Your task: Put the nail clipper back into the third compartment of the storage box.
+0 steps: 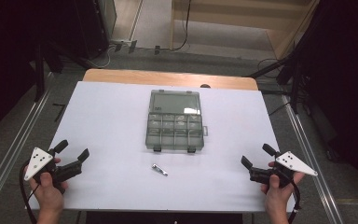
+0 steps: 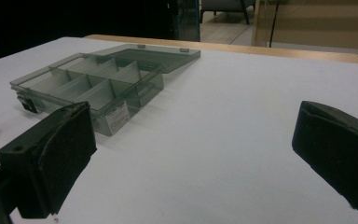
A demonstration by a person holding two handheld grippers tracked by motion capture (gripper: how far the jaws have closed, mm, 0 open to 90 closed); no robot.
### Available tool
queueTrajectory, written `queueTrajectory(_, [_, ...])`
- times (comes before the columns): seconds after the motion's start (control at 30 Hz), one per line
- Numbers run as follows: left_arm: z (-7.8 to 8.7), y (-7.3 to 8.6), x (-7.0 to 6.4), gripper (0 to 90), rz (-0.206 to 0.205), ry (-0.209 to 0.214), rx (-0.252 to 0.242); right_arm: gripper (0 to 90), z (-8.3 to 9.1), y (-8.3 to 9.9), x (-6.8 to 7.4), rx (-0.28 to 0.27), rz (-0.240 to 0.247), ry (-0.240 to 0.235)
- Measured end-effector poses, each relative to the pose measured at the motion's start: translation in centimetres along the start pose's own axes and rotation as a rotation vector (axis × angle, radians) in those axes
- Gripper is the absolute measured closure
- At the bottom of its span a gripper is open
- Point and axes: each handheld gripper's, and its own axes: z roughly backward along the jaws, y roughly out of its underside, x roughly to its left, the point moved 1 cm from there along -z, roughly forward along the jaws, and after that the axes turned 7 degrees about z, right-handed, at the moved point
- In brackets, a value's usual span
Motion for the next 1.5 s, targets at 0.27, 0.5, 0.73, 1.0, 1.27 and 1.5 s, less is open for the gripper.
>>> queueTrajectory(0.27, [0.0, 0.0, 0.0, 14.1, -0.007, 0.006, 0.006, 0.1, -0.3, -1.1, 0.5, 0.016, 0.015, -0.023])
queueTrajectory(0.5, [-0.1, 0.0, -0.1, 14.1, -0.010, 0.002, 0.005, 0.1, -1.0, -1.7, 0.9, 0.032, 0.026, -0.049])
queueTrajectory(0.73, [-0.1, 0.0, -0.1, 14.1, -0.014, -0.001, 0.007, 0.1, -1.8, -2.9, 1.5, 0.024, 0.041, -0.075])
queueTrajectory(1.0, [0.0, 0.0, -0.1, 14.1, -0.013, 0.000, 0.008, 0.9, -2.9, -4.2, 2.5, 0.026, 0.057, -0.099])
queueTrajectory(1.27, [0.0, 0.0, -0.2, 14.1, -0.016, 0.001, 0.008, 1.6, -3.7, -5.3, 3.6, 0.030, 0.075, -0.128])
queueTrajectory(1.5, [0.0, 0.1, -0.2, 14.1, -0.016, 0.002, 0.008, 1.5, -4.6, -6.1, 4.7, 0.034, 0.093, -0.169])
